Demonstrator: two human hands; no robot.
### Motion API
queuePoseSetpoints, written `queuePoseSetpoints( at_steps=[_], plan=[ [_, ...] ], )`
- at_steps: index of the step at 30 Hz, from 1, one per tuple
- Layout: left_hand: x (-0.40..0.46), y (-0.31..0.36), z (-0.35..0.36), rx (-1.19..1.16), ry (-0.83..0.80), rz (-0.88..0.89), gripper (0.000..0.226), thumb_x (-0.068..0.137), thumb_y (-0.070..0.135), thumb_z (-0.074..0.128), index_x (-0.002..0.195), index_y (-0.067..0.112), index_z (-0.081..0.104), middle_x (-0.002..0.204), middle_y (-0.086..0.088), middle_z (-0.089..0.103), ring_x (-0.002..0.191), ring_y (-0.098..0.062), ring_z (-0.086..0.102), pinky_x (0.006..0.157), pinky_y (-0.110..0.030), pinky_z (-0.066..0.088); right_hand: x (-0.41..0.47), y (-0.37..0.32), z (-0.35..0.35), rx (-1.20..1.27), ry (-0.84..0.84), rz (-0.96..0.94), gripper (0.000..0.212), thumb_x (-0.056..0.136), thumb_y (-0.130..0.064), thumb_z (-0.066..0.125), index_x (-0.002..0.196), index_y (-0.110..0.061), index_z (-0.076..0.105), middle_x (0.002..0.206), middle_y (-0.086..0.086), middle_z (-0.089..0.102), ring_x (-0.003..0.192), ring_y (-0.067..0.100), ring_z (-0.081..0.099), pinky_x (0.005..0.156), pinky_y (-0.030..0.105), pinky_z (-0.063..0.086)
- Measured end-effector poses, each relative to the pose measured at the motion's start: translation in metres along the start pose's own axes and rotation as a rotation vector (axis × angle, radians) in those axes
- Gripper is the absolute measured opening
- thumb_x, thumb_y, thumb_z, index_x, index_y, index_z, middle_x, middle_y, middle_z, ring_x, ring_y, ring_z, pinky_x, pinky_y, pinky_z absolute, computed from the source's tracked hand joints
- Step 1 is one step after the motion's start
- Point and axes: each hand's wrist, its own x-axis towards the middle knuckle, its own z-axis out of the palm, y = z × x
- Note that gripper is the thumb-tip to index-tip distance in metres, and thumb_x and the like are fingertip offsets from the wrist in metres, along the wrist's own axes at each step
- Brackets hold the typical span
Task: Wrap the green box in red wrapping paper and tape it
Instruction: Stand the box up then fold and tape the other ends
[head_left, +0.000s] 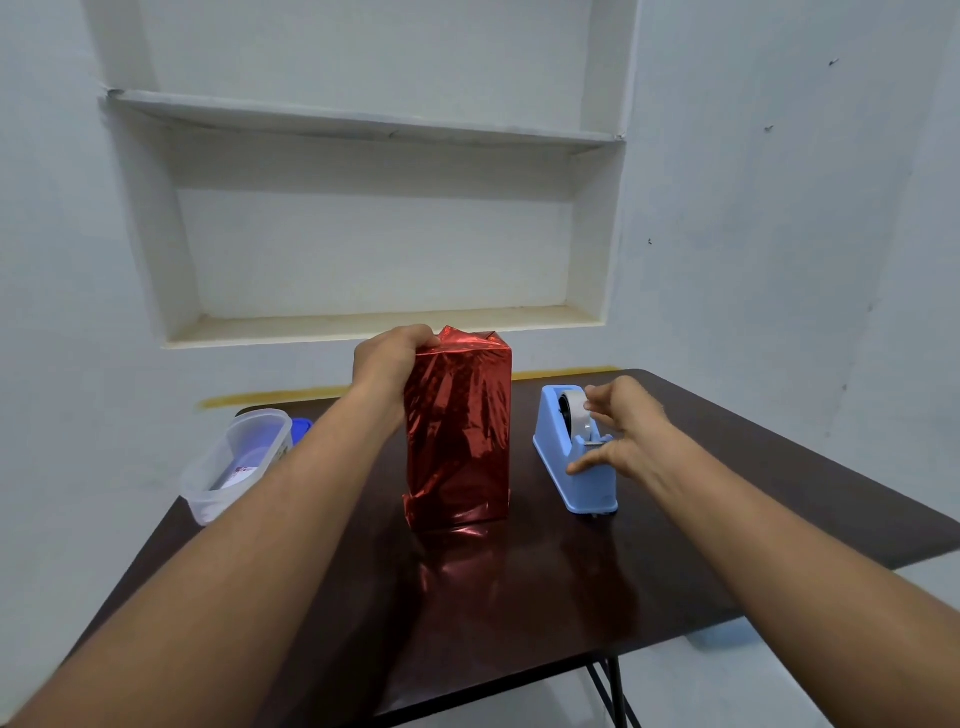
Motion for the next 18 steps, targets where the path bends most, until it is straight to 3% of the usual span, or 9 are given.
queuePoseSetpoints(
  at_steps=[4,7,10,18],
  plan=[
    [0.002,0.0,0.0,0.004,0.006,0.0,0.011,0.083,0.005,0.067,0.078,0.013,0.061,0.067,-0.001,0.053,0.03,-0.005,0.046,0.029,-0.012,0.033,-0.003,0.013,-0.004,0.047,0.028,-0.001,0.035,0.087,-0.003,0.064,0.122,-0.006,0.066,0.115,0.01,0.064,0.098,0.036,0.052,0.06,0.076,0.053],
    [0.003,-0.001,0.0,0.011,0.006,0.001,0.011,0.082,0.006,0.067,0.076,0.014,0.062,0.067,0.0,0.054,0.031,-0.005,0.047,0.031,-0.012,0.034,-0.004,0.022,-0.008,0.091,0.037,-0.01,0.039,0.085,-0.002,0.066,0.124,-0.004,0.065,0.116,0.011,0.059,0.109,0.041,0.054,0.061,0.072,0.056],
    [0.003,-0.001,0.0,0.003,0.004,0.003,0.013,0.083,0.005,0.066,0.075,0.014,0.062,0.066,0.0,0.054,0.031,-0.005,0.047,0.031,-0.012,0.034,-0.005,0.028,-0.01,0.143,0.03,-0.019,0.044,0.082,-0.001,0.067,0.125,-0.001,0.063,0.117,0.012,0.057,0.108,0.041,0.057,0.057,0.066,0.058],
    [0.004,-0.002,0.001,0.008,0.006,0.009,0.013,0.083,0.006,0.066,0.076,0.015,0.061,0.066,0.0,0.054,0.032,-0.006,0.048,0.033,-0.012,0.036,-0.007,0.04,-0.014,0.205,0.026,-0.062,0.023,0.085,0.003,0.068,0.108,0.004,0.067,0.112,0.01,0.065,0.102,0.036,0.063,0.061,0.059,0.062]
  ],
)
